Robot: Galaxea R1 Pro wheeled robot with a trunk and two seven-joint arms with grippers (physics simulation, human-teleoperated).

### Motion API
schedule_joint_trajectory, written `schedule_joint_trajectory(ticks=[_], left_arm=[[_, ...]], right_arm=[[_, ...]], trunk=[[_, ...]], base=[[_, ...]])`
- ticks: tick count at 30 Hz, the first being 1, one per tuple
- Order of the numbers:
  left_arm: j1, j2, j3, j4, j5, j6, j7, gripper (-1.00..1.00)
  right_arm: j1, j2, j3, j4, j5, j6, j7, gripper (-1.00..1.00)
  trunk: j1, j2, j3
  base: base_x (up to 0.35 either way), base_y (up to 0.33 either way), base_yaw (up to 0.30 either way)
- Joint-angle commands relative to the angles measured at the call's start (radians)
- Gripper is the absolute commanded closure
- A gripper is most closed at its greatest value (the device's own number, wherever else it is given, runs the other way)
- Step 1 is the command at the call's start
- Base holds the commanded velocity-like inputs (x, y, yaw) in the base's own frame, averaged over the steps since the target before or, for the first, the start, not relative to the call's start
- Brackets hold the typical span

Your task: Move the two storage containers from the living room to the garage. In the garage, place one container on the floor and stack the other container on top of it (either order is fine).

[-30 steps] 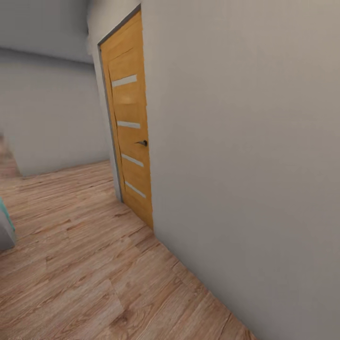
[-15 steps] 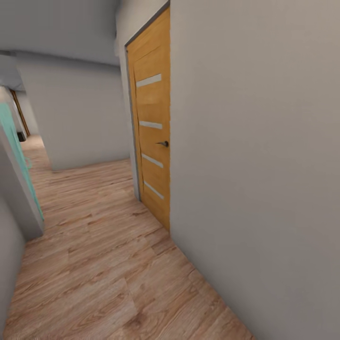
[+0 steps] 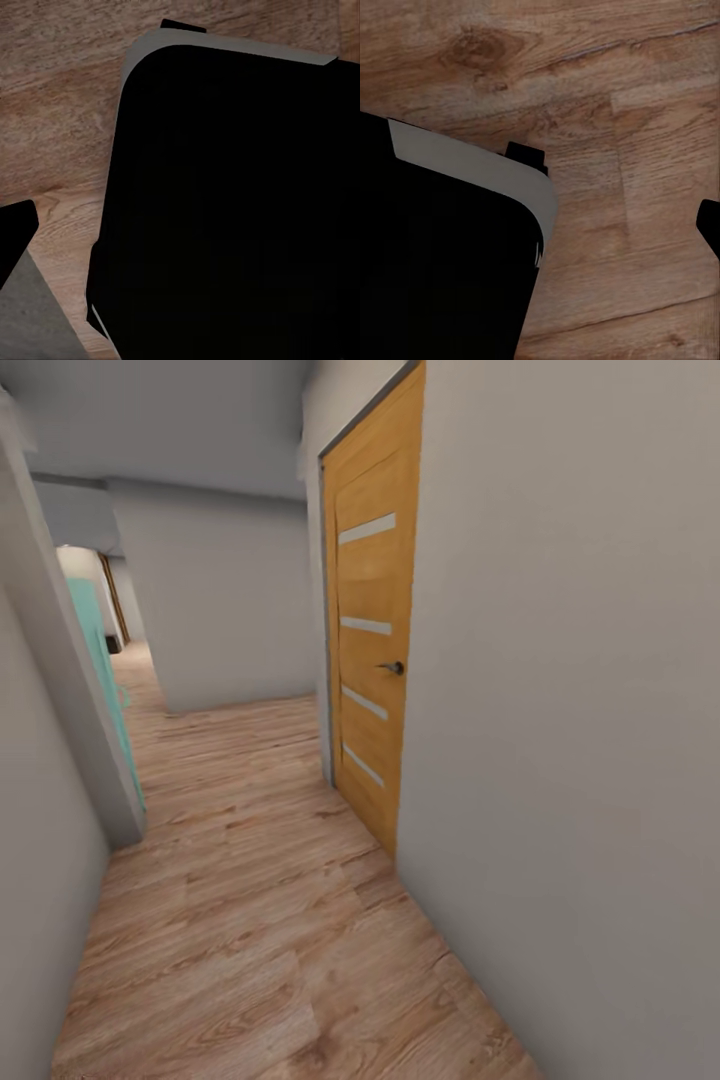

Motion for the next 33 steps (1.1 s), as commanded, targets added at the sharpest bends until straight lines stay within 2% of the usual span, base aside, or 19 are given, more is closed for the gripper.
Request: schedule_joint_trajectory(ticks=[1,33], left_arm=[[0.0,0.0,0.0,-0.001,0.006,-0.001,0.001,-1.0],[0.001,-0.001,0.0,-0.001,0.006,-0.001,0.001,-1.0]], right_arm=[[-0.001,0.0,0.008,0.003,-0.01,-0.006,0.003,-1.0],[-0.001,0.001,0.008,0.003,-0.01,-0.006,0.003,-1.0]], trunk=[[0.0,0.0,-0.001],[0.0,0.0,-0.001]], base=[[0.148,0.0,0.273],[0.161,0.0,0.273]])
